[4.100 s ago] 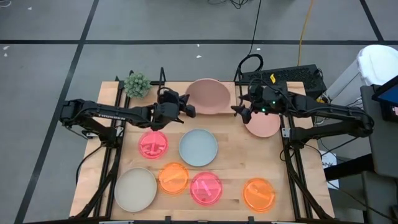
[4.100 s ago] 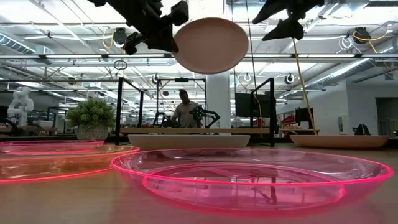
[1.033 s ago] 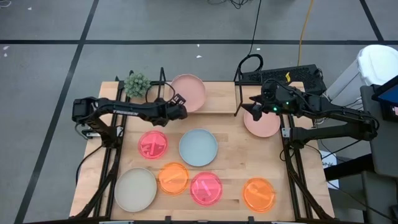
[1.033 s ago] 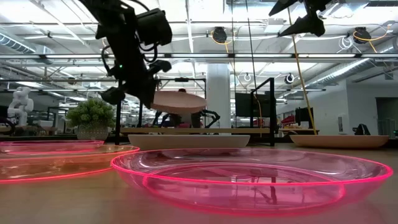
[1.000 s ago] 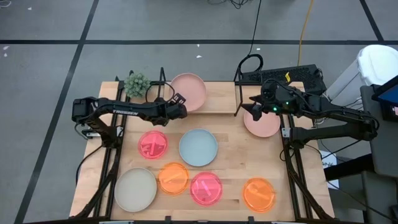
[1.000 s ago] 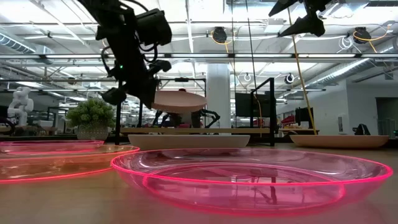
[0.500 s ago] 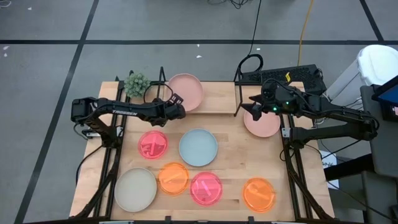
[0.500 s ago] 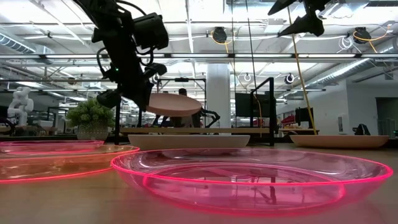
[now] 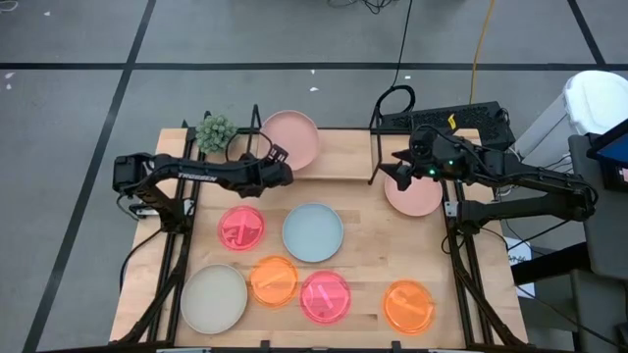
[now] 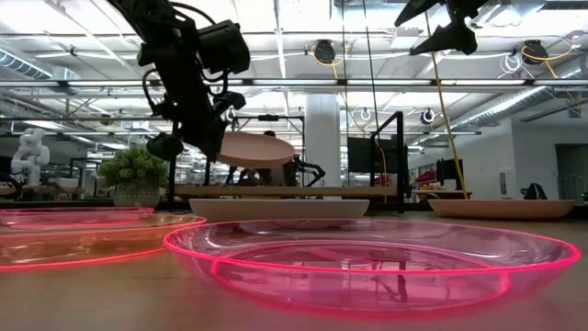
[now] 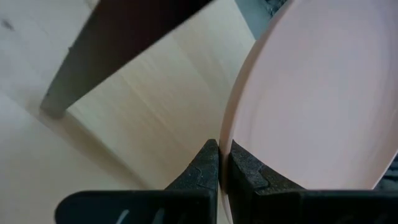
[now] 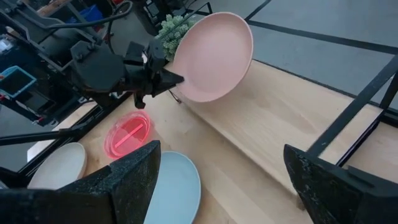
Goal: Place and stack plates onto a shelf
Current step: Put the bottom pink plate on the shelf
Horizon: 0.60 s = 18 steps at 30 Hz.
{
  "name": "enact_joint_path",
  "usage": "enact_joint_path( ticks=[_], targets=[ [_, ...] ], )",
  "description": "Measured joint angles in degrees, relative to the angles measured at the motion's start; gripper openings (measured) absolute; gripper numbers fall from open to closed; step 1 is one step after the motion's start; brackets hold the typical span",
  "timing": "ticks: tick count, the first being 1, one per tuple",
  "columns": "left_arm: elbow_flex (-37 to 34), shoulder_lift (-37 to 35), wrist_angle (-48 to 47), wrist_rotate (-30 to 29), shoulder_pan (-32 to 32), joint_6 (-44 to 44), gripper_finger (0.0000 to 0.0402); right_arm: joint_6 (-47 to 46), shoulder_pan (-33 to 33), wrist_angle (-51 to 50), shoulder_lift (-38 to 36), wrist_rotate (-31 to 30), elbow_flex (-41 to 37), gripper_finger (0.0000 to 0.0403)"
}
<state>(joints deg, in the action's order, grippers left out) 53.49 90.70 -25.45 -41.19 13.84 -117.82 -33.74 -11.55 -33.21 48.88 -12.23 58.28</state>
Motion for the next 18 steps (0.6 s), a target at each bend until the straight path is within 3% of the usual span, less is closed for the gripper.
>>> enact_joint_path(
  ticks=[7,18],
  targets=[
    [0.0,0.0,-0.3,-0.2,0.3,0.0,0.0017,0.0,0.0,0.0,0.0,0.1,0.0,0.0320],
    [0.0,0.0,-0.6,0.7,0.3,1.1,0.0069,0.3,0.0,0.0,0.0,0.3,0.0,0.0320]
  ],
)
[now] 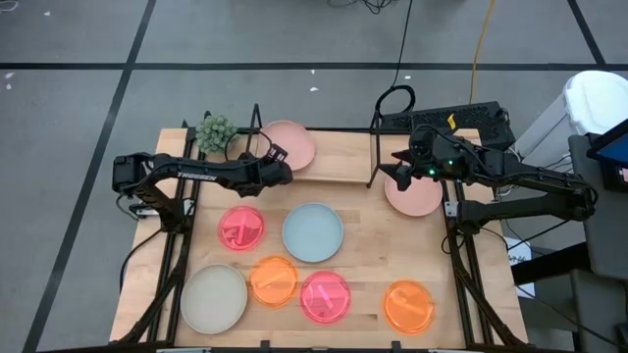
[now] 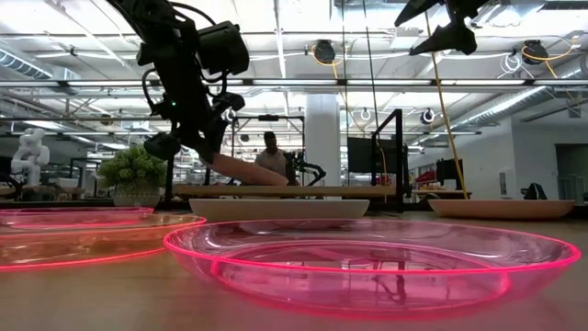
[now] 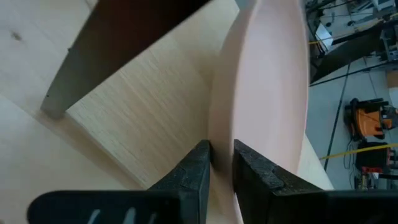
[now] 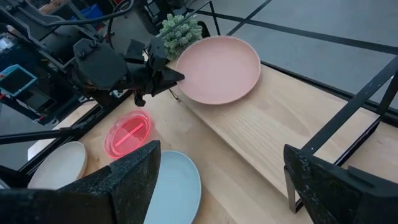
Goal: Place and stack plates onto a shelf
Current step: Put the bottom pink plate on the shelf
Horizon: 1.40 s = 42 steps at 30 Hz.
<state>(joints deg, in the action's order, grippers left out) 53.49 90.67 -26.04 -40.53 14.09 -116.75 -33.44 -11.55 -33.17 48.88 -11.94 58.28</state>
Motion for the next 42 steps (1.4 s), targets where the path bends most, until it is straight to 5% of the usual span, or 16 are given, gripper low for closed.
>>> enact_joint_path(
  ticks=[26,36,42],
  targets=[
    [0.0,0.2,1.0,0.3,-2.1,7.6,0.0077,0.7,-0.1,0.6,0.7,-0.2,0.0,0.0320],
    [0.0,0.2,2.0,0.5,-2.1,7.6,0.0213,0.7,-0.1,0.6,0.7,0.0,0.0,0.0320],
    [-0.1,0.3,9.1,6.3,-3.1,11.7,0.0236,0.7,-0.1,0.6,0.7,0.0,0.0,0.0320]
  ],
)
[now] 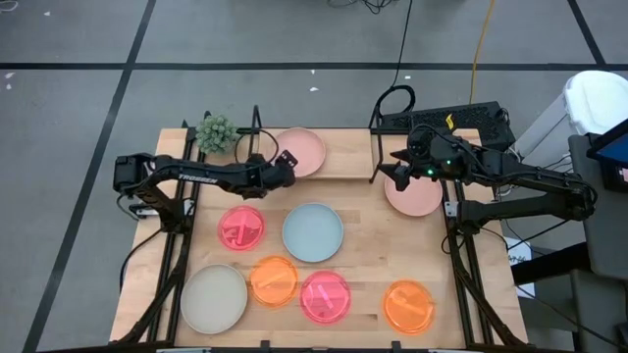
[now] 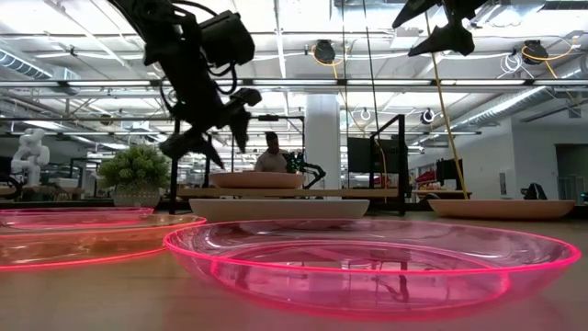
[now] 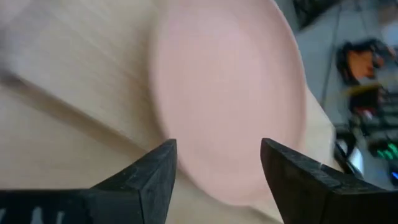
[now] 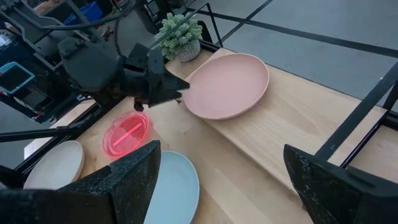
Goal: Place and stack plates onto a shelf
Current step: Put the bottom pink plate on the shelf
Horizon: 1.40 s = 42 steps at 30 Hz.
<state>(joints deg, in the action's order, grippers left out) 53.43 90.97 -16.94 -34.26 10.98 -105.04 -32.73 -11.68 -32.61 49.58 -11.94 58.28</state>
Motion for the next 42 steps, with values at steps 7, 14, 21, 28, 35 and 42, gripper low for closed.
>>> enact_joint_path(
  ticks=[7,14,21,28,35,42],
  targets=[
    [0.0,-0.1,8.5,4.7,-1.6,9.1,0.0236,0.0,0.0,-0.8,0.0,0.0,0.0,0.0320],
    [0.0,-0.1,23.2,7.4,-2.1,28.3,0.0214,0.9,0.0,-0.8,0.0,0.1,0.0,0.0320],
    [1.2,-0.2,28.6,12.2,-1.6,39.3,0.0144,0.9,0.0,-0.8,0.0,0.1,0.0,0.0320],
    [12.2,-0.2,22.1,14.8,-0.4,53.5,0.0082,0.7,0.0,-3.1,-1.1,0.2,0.0,0.0320],
    [21.5,5.3,9.2,18.1,3.7,58.7,0.0076,1.6,0.0,-3.3,-2.2,0.0,0.0,0.0320],
    [26.8,16.8,8.8,26.0,6.1,62.2,0.0076,2.0,-0.4,-3.1,-2.0,-0.1,0.0,0.0320]
  ],
)
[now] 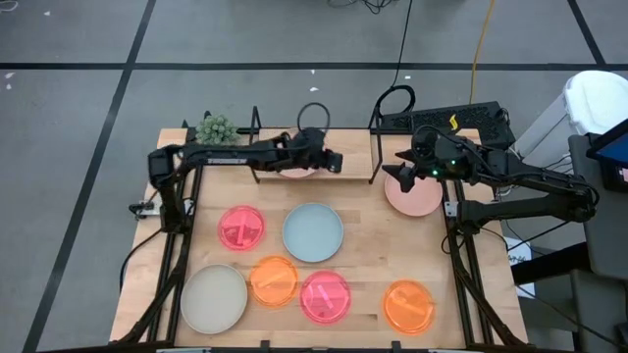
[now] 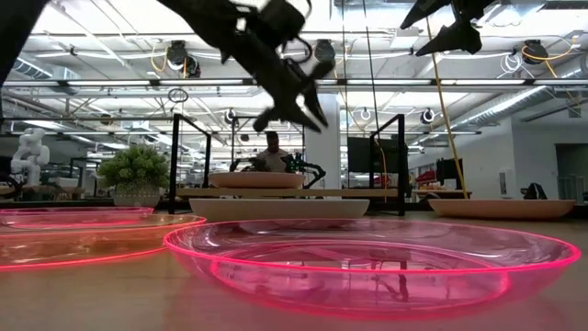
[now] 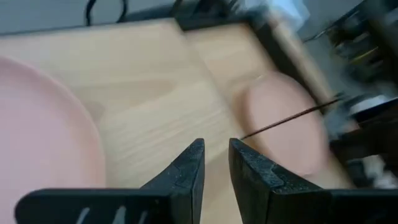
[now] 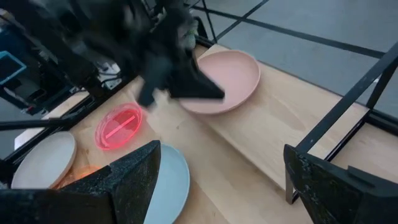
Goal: Place and stack plates onto a shelf
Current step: Put the bottom pink plate on the shelf
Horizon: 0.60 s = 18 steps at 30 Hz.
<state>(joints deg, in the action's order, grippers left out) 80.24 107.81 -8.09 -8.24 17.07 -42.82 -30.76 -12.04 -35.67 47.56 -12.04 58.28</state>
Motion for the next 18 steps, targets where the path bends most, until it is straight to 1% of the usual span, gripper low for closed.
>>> enact_joint_path(
  ticks=[1,4,7,9,12,18],
  targets=[
    [0.9,1.9,1.5,-0.5,0.1,0.3,0.0076,0.0,0.0,0.0,-0.1,-0.1,0.0,0.0320],
    [2.7,5.8,0.7,-1.5,0.8,0.4,0.0076,0.0,0.0,0.3,-0.3,0.1,0.0,0.0320],
    [3.6,8.2,0.7,-2.7,1.3,1.6,0.0076,-0.2,0.0,0.3,-0.5,0.1,0.0,0.0320],
    [3.8,8.9,1.6,-3.3,1.4,2.3,0.0076,-0.5,0.0,0.2,-0.8,0.1,0.0,0.0320],
    [3.9,9.0,-0.3,-4.8,1.2,3.2,0.0076,-0.5,0.0,0.2,-1.1,0.1,0.0,0.0320],
    [3.9,9.0,-6.4,-8.5,1.7,5.3,0.0076,-0.2,0.0,0.2,-1.3,0.1,0.0,0.0320]
  ],
)
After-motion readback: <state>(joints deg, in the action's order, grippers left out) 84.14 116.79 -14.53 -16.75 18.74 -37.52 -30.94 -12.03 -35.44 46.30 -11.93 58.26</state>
